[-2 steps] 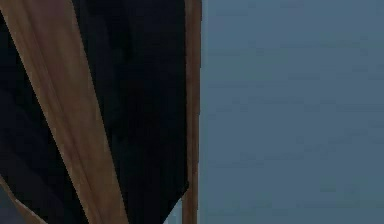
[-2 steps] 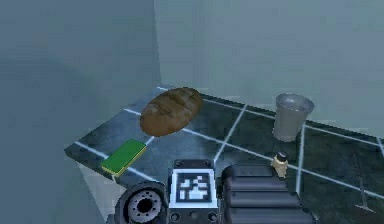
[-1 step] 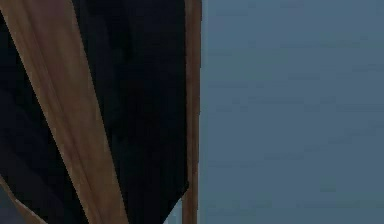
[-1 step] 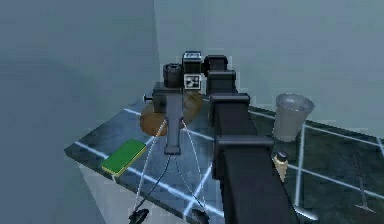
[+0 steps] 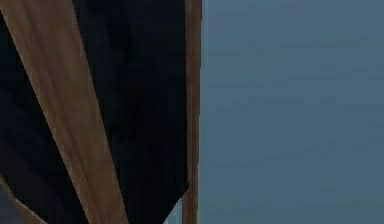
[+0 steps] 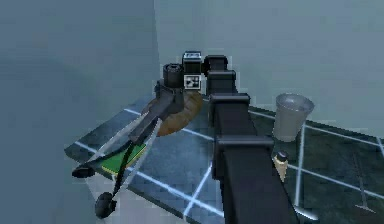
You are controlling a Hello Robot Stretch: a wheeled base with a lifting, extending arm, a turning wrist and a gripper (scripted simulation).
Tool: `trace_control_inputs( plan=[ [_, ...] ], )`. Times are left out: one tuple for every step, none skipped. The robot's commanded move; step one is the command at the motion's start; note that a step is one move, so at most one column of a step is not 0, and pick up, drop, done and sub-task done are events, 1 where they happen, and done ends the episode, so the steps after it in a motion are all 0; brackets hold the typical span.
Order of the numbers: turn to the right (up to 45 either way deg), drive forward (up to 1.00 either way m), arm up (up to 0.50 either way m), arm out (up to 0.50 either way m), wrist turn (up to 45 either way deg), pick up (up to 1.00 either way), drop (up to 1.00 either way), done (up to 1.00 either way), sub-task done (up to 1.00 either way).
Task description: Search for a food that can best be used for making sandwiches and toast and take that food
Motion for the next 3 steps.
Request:
trace_control_inputs(
  plan=[
    [0.0, 0.0, 0.0, 0.0, 45.0, 0.0, 0.0, 0.0, 0.0],
    [0.0, 0.0, 0.0, 0.0, 45.0, 0.0, 0.0, 0.0, 0.0],
    [0.0, 0.0, 0.0, 0.0, 30.0, 0.0, 0.0, 0.0, 0.0]
  ],
)
